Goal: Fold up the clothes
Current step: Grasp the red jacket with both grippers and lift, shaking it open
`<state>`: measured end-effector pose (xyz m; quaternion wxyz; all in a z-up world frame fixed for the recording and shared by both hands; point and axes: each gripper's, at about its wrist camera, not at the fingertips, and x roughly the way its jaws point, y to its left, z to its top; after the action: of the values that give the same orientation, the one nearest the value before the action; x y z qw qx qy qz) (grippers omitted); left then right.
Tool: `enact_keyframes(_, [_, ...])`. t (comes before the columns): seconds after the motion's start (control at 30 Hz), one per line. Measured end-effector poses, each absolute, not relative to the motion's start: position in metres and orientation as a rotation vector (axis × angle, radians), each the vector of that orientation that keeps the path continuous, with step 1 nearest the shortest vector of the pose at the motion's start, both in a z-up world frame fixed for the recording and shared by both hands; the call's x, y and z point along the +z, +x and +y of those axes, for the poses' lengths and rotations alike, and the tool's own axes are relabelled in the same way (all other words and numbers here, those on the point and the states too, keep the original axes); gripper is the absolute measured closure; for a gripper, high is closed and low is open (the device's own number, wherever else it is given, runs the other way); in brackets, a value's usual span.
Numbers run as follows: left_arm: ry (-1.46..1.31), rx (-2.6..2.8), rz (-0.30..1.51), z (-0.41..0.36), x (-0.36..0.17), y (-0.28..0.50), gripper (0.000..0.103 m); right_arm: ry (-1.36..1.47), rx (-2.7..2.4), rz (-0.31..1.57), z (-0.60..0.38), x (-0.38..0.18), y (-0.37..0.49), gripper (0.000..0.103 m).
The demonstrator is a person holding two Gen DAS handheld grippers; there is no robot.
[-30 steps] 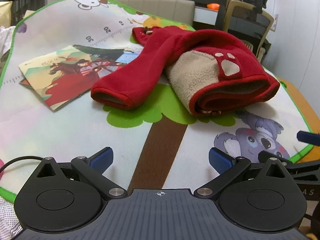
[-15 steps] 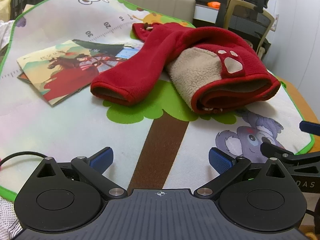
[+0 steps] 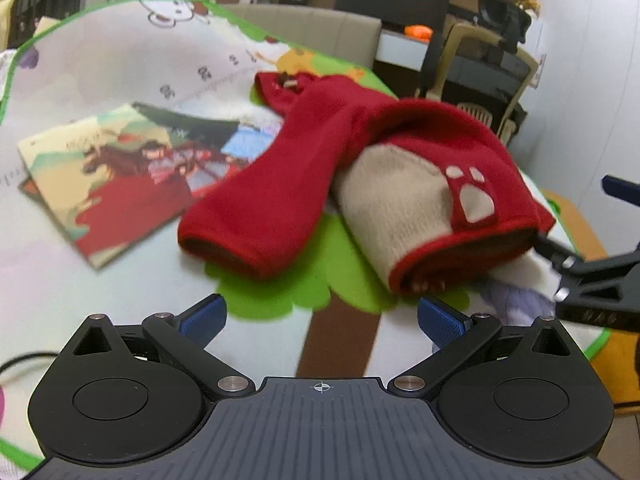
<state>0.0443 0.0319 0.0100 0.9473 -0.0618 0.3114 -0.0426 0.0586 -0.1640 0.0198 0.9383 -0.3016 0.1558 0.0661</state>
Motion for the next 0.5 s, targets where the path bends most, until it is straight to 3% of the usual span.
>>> enact_keyframes(0.2, [-0.107,-0.141,0.653,0.027,0.008,0.053,0.000,-0.813,0.176,0.178,-0.125,0.022,0.094,0.000])
enact_keyframes(0.27, [-0.080,-0.161,0.656,0.021,0.014,0.058,0.000,-0.818,0.161,0.071,-0.110,0.056,0.120,0.000])
enact_keyframes(0.43, [-0.025,-0.199,0.581,-0.001,0.054,0.072,0.000,-0.555,0.209,0.016,-0.095,0.184,0.192,0.000])
enact_keyframes(0.5, [-0.018,-0.203,0.547,-0.008,0.066,0.081,0.000,-0.553,0.200,-0.023,-0.096,0.208,0.208,0.000])
